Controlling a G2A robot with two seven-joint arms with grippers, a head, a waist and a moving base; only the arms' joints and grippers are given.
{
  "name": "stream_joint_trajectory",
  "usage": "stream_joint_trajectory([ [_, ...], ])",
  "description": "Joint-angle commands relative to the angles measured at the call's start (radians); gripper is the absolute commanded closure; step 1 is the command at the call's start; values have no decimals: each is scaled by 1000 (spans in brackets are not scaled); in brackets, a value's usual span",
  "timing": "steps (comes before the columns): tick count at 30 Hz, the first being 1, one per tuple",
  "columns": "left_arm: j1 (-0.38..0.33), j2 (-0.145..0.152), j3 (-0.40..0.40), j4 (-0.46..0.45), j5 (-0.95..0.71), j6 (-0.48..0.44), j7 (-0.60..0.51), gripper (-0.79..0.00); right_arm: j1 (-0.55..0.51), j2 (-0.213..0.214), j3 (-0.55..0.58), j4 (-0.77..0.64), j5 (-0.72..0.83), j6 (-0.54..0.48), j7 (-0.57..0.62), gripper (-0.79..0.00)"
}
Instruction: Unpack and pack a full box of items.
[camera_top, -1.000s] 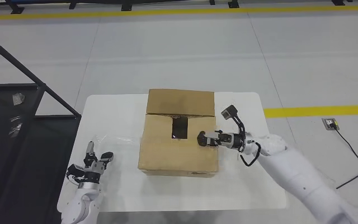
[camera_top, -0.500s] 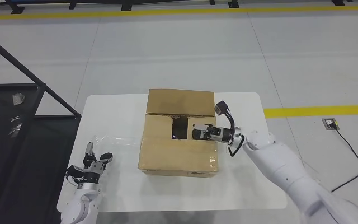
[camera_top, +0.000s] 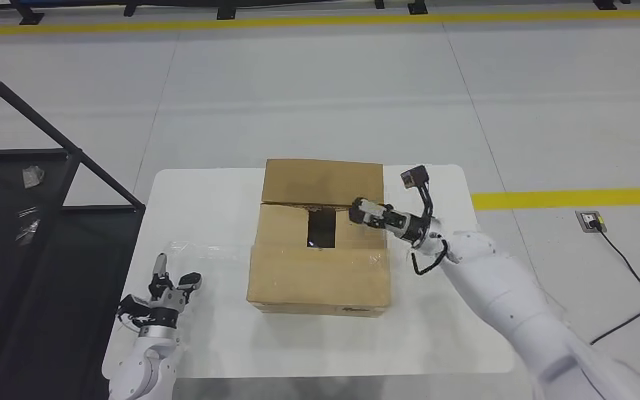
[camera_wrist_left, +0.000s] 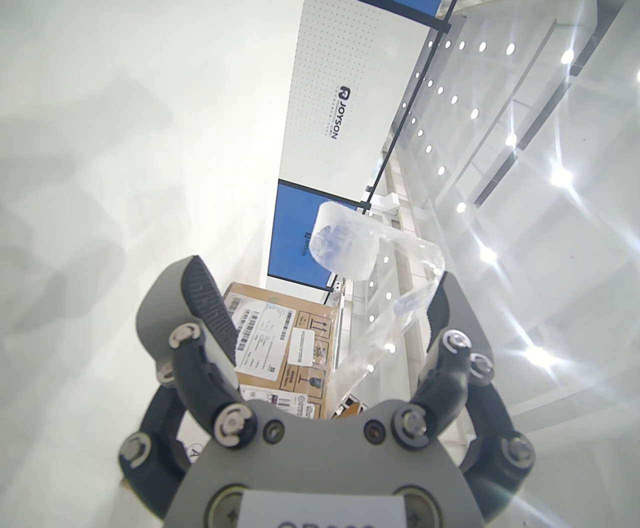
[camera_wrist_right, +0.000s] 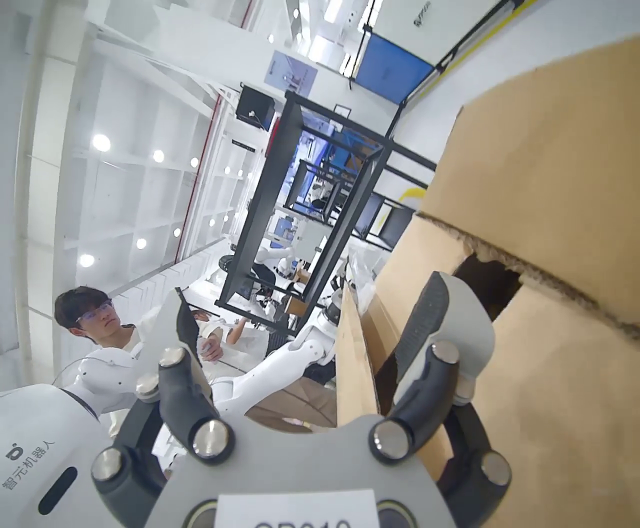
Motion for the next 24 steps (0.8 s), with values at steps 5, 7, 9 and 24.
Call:
stream_joint_trajectory([
  [5, 4, -1, 4, -10, 5, 2, 0, -785, 67, -6, 31, 127, -119, 67, -191, -785],
  [7, 5, -1, 4, -13, 8, 2, 1, -785, 79, -15, 33, 151, -131, 121, -220, -785],
  [9, 6, -1, 4, -15, 9, 1, 2, -785, 84, -26, 34, 166, -126, 173, -213, -785],
  [24, 4, -1, -2, -13, 11, 5, 13, -785, 103, -97, 35, 285, -205, 262, -273, -785],
])
